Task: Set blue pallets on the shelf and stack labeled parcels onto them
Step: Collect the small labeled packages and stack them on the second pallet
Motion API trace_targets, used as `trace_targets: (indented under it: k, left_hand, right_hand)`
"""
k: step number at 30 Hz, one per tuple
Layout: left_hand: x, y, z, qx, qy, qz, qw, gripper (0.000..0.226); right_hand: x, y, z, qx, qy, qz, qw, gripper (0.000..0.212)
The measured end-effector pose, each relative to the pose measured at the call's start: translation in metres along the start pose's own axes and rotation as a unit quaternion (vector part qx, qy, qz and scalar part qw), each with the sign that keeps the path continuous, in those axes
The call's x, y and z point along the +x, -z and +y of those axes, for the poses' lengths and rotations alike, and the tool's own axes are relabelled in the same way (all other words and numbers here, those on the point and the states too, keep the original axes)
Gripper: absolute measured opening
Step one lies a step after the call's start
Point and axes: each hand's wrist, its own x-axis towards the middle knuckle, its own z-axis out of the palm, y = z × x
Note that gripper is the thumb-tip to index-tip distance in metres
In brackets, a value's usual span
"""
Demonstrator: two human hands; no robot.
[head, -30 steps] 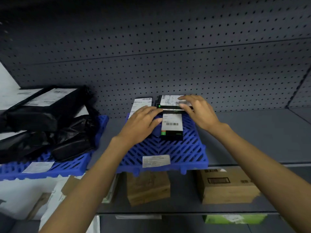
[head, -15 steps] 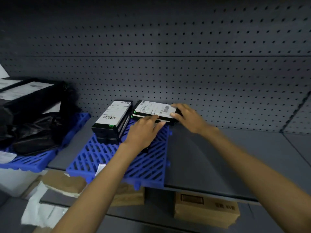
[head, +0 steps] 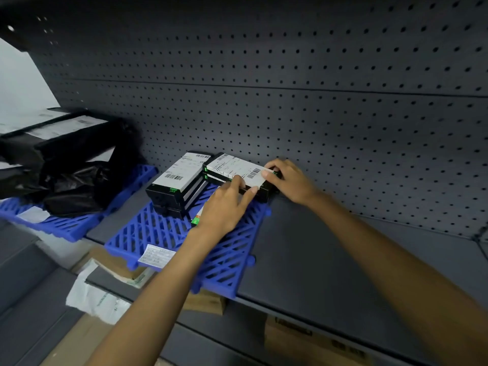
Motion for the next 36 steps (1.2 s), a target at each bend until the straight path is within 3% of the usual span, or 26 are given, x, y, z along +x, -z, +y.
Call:
trace_targets:
  k: [17,26,31,36]
  left_hand:
    - [-0.030,0.021,-0.031,-0.135,-0.028,0.079,0.987,0.030]
    - [-0.037,0.049,-0.077,-0.104,-0.076,-0.016,0.992,0.030]
    - [-0.041,0.058,-0.093,-0.059,-0.119,-0.149,0.980,0.077]
    - [-0.045,0.051,-0.094,0.006,-0.144,-0.105,0.984,0.088]
  right_hand:
    - [-0.046,-0.012,-0.031,0.068,0.059,-0.091,0.992,0.054]
    - [-0.059,-0.035,-0.074,0.012,0.105,-0.115,0.988,0.047]
    - [-0.066,-0.042,-0.086,-0.004,0.116,-0.119,0.986,0.050]
    - [-0.071,-0.049,-0.092,-0.142,0.115,-0.087,0.979,0.068]
